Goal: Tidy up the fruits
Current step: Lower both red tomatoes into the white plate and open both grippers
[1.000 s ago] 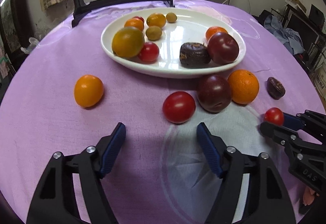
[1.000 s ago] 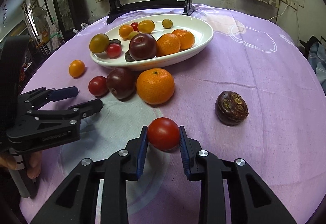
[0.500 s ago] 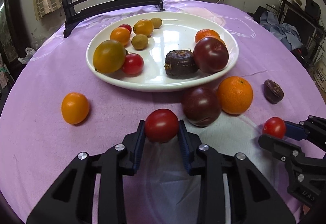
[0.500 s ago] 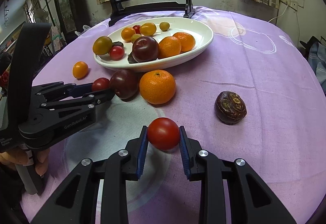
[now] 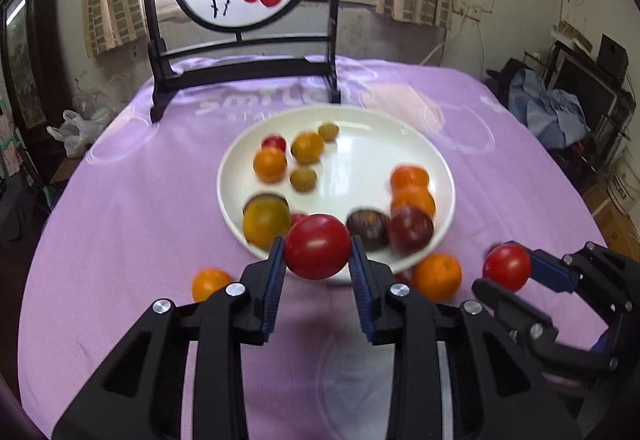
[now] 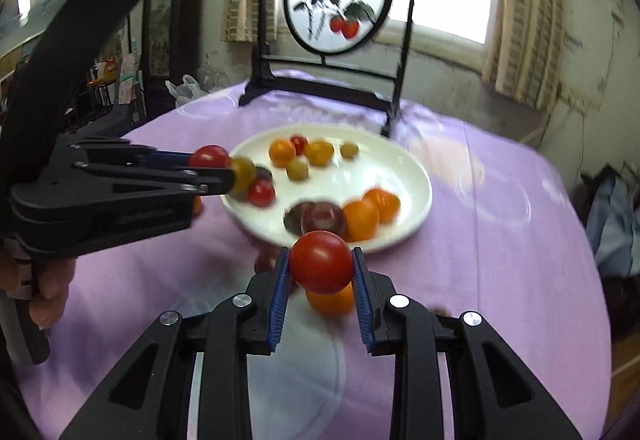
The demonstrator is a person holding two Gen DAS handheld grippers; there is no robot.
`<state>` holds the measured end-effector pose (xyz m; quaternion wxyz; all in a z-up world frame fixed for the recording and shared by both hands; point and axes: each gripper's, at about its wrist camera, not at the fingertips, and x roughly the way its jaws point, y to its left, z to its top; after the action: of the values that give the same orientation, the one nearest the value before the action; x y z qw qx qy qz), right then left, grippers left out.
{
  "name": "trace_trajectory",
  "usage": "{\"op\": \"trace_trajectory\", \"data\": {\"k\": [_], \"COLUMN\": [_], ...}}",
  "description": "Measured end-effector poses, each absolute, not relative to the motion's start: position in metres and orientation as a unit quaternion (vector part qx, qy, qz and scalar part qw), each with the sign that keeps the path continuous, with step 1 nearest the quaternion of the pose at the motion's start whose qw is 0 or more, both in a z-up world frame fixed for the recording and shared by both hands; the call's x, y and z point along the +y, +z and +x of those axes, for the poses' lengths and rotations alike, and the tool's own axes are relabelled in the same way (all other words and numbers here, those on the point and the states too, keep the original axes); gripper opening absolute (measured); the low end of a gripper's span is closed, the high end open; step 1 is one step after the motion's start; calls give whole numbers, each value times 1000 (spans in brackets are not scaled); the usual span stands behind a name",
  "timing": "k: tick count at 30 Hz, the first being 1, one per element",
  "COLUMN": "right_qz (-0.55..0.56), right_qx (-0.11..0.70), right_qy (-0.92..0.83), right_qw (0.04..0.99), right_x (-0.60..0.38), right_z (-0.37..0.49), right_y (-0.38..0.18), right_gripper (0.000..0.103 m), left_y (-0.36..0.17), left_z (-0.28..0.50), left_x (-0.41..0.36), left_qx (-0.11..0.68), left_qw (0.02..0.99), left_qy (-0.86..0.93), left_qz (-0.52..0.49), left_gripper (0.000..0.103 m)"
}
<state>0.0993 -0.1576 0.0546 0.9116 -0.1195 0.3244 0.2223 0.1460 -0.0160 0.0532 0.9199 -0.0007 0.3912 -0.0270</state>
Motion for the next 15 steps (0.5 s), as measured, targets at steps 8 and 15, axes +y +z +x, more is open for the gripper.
{"op": "trace_trajectory", "data": {"k": [8, 15], "right_qz": [-136, -100], "right_qx": [319, 344], "right_qy": [201, 186], "right_qw": [916, 915], "right_x": [-126, -125], "right_z": [154, 185], "right_y": [45, 29], "right_gripper": [30, 64], "left_y": [42, 29], "left_z": [203, 224], "left_x": [-7, -5], "left_qx": [417, 418], "left_qw": [909, 908], "left_qy": [9, 34], "left_qz": [2, 7], "left_gripper": [31, 70]}}
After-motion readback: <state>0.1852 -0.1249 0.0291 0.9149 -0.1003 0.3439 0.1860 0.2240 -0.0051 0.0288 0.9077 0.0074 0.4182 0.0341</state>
